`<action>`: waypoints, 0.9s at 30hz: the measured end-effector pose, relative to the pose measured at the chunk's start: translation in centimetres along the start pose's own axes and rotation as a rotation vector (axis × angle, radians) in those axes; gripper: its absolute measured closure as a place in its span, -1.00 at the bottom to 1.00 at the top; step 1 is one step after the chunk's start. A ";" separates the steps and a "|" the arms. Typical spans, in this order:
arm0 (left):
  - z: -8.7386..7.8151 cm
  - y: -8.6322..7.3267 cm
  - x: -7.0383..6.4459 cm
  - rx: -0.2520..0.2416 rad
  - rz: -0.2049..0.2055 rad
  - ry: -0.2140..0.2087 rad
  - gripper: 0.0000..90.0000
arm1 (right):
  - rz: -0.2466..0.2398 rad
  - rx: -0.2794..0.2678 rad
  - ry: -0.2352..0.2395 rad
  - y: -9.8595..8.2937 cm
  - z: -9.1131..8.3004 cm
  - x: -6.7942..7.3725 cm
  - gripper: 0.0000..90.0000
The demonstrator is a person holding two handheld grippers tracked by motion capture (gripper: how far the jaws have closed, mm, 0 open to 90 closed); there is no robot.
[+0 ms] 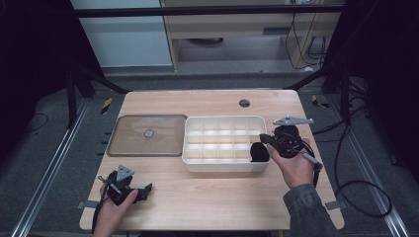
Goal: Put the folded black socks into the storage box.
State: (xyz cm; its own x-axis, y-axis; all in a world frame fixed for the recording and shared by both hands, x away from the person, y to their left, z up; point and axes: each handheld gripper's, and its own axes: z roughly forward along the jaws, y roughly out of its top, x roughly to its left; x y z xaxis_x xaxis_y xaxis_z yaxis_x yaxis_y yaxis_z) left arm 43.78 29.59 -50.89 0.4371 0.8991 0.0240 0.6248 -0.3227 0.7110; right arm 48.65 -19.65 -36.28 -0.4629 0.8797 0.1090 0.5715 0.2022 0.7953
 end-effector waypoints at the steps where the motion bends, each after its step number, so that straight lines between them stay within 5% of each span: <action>1: 0.0 0.0 0.0 0.001 0.002 0.000 -1.00 | 0.007 -0.009 -0.010 0.0 -0.1 0.0 0.57; 17: 0.0 0.0 -0.1 -0.001 -0.001 -0.003 -1.00 | -0.023 -0.054 -0.052 -0.3 -2.0 -0.1 -0.36; 19: 0.0 0.0 0.0 0.000 0.002 -0.004 -1.00 | -0.018 -0.045 -0.063 -0.7 -2.1 -0.2 -0.64; 27: -0.1 -0.1 -0.1 0.002 0.011 -0.005 -1.00 | -0.047 -0.047 -0.082 -3.2 -2.4 -1.1 -0.85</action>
State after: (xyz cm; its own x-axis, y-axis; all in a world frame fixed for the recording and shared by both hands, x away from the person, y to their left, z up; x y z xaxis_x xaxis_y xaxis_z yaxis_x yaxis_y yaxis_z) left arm 43.66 29.55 -50.87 0.4470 0.8941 0.0280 0.6213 -0.3329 0.7094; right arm 45.72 -22.35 -37.47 -0.4305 0.9023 0.0237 0.5173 0.2252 0.8256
